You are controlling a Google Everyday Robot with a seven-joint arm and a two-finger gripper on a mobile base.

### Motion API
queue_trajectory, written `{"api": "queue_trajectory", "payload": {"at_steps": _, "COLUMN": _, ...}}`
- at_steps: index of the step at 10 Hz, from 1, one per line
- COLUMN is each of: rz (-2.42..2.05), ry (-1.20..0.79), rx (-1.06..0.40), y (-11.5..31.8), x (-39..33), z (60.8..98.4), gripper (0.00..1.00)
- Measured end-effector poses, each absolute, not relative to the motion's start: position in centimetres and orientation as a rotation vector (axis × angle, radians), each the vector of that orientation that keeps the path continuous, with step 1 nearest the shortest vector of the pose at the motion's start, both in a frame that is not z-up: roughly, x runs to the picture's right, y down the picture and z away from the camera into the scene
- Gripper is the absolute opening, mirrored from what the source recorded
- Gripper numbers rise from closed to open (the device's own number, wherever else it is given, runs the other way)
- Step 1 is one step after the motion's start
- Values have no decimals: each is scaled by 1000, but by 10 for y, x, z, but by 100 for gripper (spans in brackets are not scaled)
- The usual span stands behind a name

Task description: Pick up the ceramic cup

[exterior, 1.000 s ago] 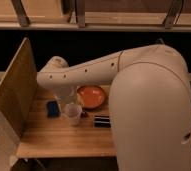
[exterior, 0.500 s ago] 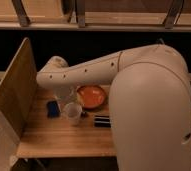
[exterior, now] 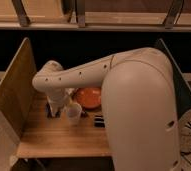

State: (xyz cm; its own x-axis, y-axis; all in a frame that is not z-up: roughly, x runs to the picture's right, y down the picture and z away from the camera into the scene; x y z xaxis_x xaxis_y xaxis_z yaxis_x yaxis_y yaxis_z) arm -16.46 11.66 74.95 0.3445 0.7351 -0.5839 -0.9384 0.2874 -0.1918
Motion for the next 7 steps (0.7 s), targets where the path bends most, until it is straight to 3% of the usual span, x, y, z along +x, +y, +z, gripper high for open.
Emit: {"api": "queue_trajectory", "payload": {"at_steps": 7, "rz": 1084, "ry": 435, "rx": -643, "y": 132, "x": -173, "z": 793, "gripper": 65}}
